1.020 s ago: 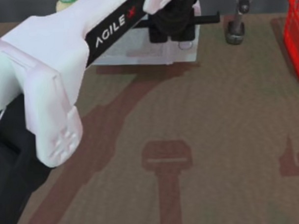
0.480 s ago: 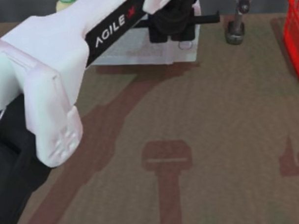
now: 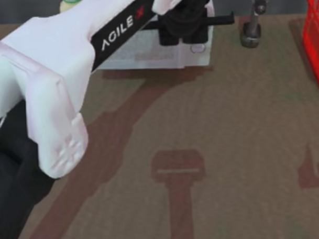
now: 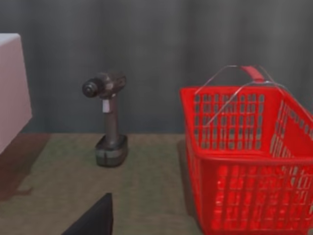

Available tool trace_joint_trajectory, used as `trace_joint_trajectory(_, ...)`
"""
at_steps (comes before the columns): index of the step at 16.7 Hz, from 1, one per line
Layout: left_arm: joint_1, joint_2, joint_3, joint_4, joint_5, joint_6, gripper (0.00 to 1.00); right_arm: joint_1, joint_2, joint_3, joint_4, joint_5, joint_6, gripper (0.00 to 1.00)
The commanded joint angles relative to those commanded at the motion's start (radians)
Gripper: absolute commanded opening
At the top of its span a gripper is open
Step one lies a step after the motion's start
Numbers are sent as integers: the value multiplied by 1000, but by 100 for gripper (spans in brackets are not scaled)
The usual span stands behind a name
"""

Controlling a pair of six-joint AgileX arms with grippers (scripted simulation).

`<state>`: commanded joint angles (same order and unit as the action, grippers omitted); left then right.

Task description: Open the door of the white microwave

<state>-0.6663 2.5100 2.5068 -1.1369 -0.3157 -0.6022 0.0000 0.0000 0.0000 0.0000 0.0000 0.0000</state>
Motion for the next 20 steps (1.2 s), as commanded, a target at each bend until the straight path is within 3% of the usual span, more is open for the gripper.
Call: trace_joint_trajectory(20, 1, -58, -108, 59, 12, 28, 0, 0, 0, 0, 0, 0, 0, 100)
